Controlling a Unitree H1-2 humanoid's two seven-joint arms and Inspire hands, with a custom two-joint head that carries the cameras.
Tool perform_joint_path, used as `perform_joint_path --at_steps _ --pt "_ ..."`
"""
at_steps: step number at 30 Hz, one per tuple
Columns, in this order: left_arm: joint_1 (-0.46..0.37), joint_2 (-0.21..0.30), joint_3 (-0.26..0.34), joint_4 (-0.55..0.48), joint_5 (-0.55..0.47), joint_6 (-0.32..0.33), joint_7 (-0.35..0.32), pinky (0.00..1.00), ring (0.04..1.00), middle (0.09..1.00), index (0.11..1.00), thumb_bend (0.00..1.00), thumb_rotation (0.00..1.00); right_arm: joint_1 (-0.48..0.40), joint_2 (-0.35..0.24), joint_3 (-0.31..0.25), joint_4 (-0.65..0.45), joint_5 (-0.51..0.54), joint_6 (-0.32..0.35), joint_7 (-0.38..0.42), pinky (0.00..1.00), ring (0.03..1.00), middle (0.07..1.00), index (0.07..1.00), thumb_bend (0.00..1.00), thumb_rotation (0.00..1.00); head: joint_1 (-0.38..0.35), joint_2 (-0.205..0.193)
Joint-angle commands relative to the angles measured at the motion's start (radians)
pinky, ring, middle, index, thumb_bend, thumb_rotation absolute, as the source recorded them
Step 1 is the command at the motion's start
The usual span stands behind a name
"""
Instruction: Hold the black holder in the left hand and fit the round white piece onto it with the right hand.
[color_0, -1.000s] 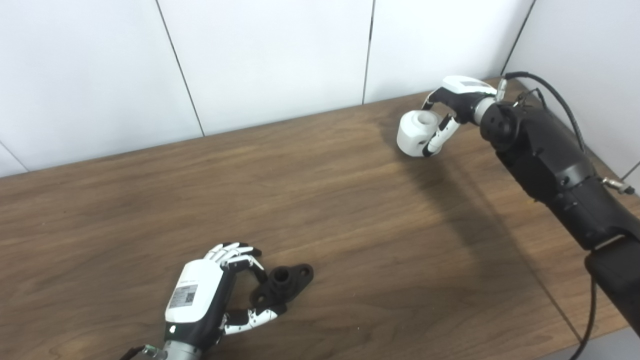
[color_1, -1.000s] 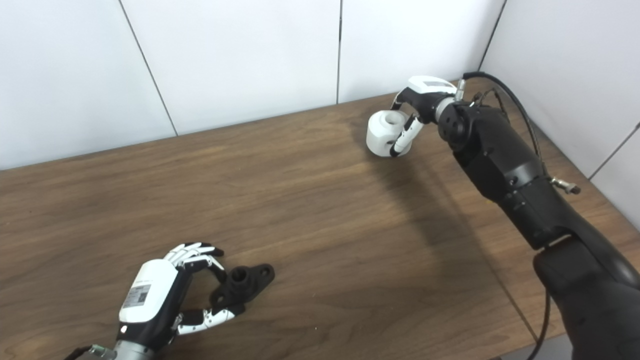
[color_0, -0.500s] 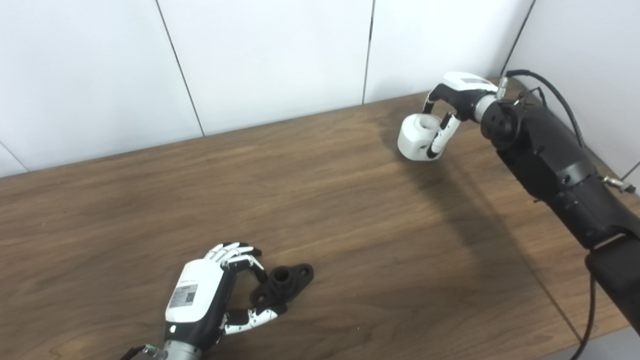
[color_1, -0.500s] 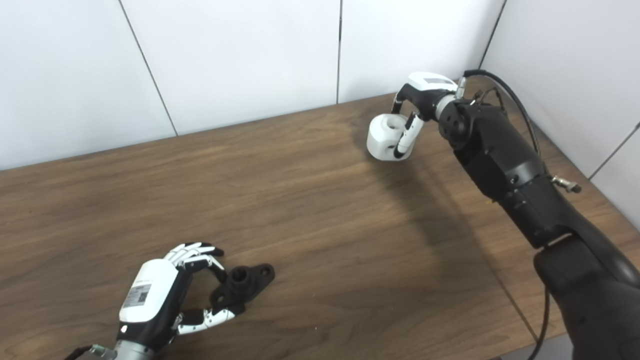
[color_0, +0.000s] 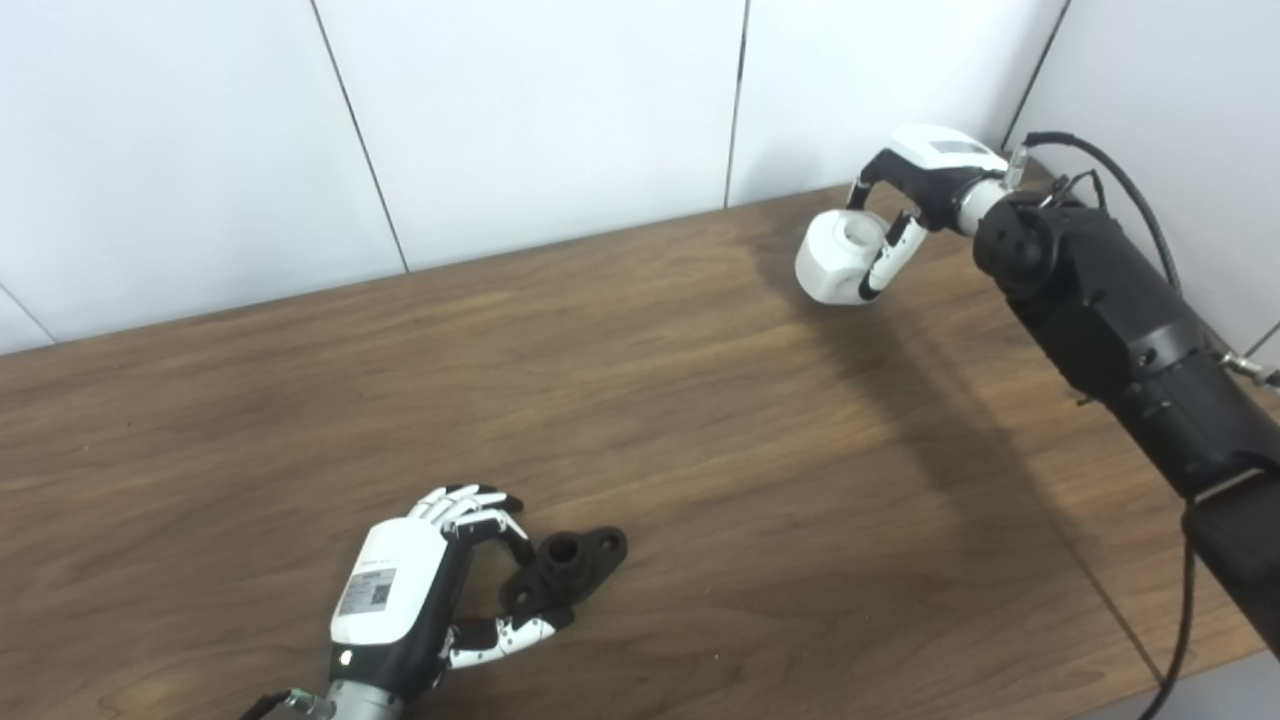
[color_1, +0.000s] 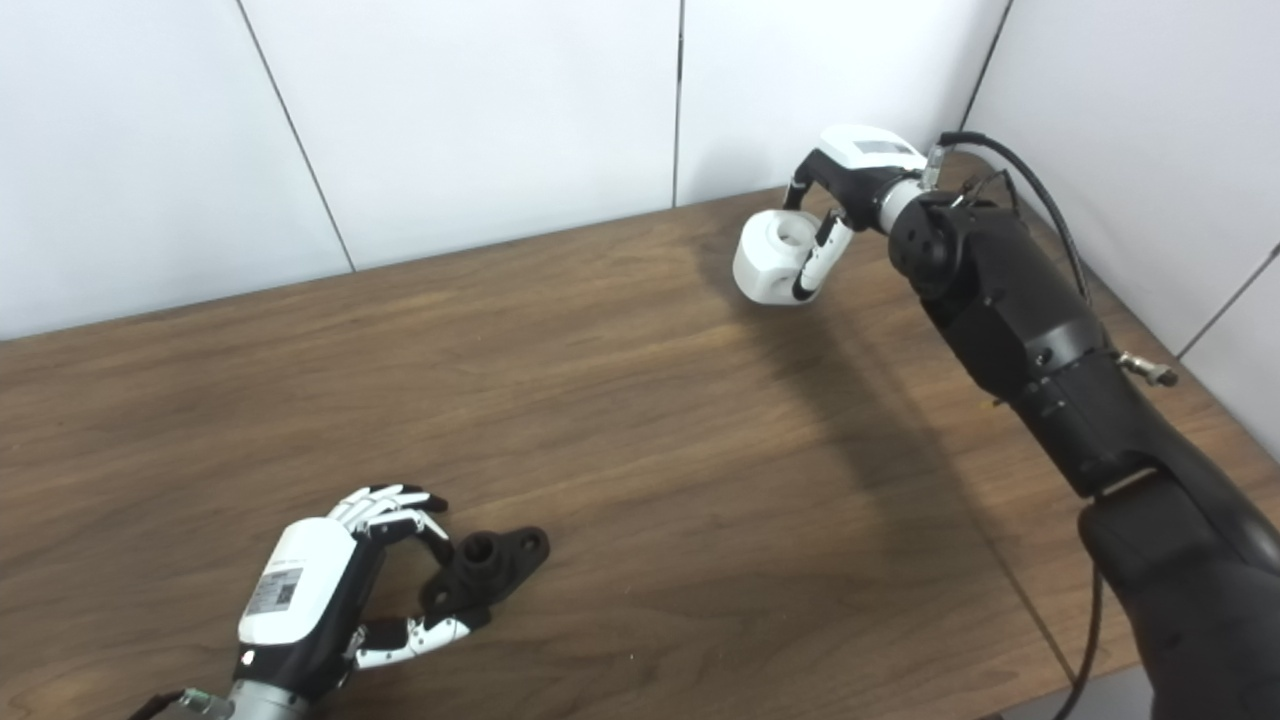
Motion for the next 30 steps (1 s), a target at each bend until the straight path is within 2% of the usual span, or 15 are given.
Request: perform_joint_path --at_steps 1,6,12,18,24,30 --pt "0.015 0.005 -0.015 0.035 0.026 0.030 -0.045 0.87 0.825 0.761 0.485 0.52 0.05 -0.033 -0.032 -0.020 -0.030 -0.008 -0.032 -0.043 0.94 0.929 0.798 0.488 0.52 0.14 0.001 -0.002" --pt "0.014 0.002 -0.016 0.043 0.018 0.021 -0.038 0.86 0.823 0.757 0.485 0.52 0.05 -0.024 -0.033 -0.026 -0.092 -0.018 -0.027 -0.035 0.97 0.929 0.799 0.488 0.52 0.14 0.011 -0.001" --pt "0.015 -0.007 -0.018 0.044 0.015 0.027 -0.041 0.87 0.829 0.758 0.485 0.52 0.05 -0.015 -0.030 0.001 -0.297 -0.059 -0.006 0.069 0.97 0.943 0.812 0.487 0.52 0.14 0.044 0.011" --pt "0.015 -0.012 -0.028 0.033 0.041 0.046 -0.060 0.88 0.839 0.766 0.485 0.52 0.05 -0.021 0.008 0.052 -0.502 -0.102 0.004 0.210 0.96 0.945 0.821 0.485 0.52 0.14 0.077 0.028" --pt "0.014 -0.020 -0.038 0.019 0.052 0.068 -0.076 0.89 0.846 0.774 0.485 0.52 0.05 -0.013 0.061 0.089 -0.625 -0.136 -0.022 0.304 0.94 0.936 0.808 0.485 0.52 0.14 0.114 0.046" --pt "0.014 -0.028 -0.045 0.002 0.053 0.090 -0.087 0.90 0.845 0.772 0.486 0.52 0.05 0.003 0.132 0.117 -0.733 -0.152 -0.034 0.394 0.96 0.935 0.801 0.485 0.52 0.14 0.154 0.067"
